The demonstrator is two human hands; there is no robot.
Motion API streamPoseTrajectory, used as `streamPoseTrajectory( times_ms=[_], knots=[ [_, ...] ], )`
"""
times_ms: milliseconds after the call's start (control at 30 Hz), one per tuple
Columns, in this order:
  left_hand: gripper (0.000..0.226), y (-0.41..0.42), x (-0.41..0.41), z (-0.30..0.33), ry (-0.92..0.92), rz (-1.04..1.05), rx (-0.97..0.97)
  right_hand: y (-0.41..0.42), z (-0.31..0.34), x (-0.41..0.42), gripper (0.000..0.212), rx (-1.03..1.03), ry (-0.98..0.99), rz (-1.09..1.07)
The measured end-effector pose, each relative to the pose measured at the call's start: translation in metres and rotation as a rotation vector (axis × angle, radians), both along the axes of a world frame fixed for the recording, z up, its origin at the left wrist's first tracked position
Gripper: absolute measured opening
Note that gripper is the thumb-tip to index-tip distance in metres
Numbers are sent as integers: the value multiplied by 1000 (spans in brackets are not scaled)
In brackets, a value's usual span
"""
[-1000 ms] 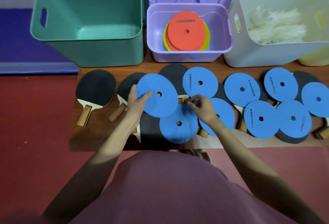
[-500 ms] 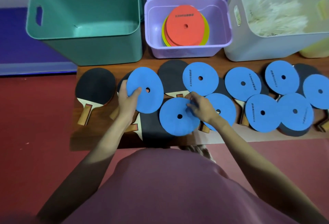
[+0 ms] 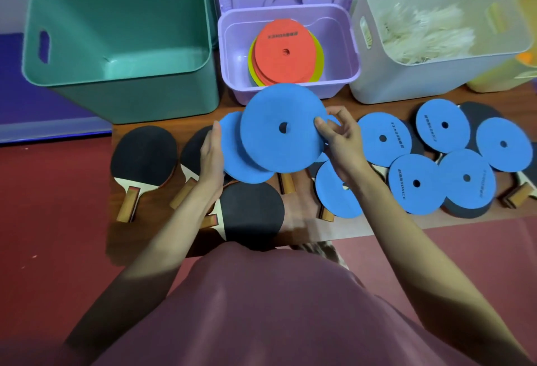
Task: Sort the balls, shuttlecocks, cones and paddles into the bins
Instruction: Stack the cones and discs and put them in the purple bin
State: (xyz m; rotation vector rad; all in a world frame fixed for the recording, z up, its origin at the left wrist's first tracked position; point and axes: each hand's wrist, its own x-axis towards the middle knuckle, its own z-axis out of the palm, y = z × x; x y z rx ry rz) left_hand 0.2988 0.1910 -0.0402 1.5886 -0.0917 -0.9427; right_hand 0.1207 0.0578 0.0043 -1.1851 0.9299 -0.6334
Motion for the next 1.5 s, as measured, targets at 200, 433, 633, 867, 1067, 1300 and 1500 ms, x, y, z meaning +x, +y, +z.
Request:
streamPoseTrajectory(
  times_ms=[200, 433, 633, 867, 1067, 1300, 1500],
  knots=[
    [26, -17, -12, 7, 97, -44, -85, 9, -37, 8, 13, 51, 209, -110],
    [39, -33, -18, 1, 43, -168, -67, -4, -54, 9, 16, -96, 342, -69],
    [33, -54, -19, -6, 19, -193, -70, -26, -67, 6, 15, -235, 449, -60],
    [35, -71, -11, -4, -43, -205, -36, -77, -107, -12, 45, -325, 963, 21],
    [29, -73, -2, -8, -105, -203, 26, -101, -108, -5, 61, -241, 1230, 209],
    [20, -70, 4, -8, -202, -181, 61, -93, -80, -6, 23, -501, 1193, 235],
    [13, -60, 8, -6, -170, -117, 50, -65, -50, -31, 3, -558, 641, -141]
  ],
)
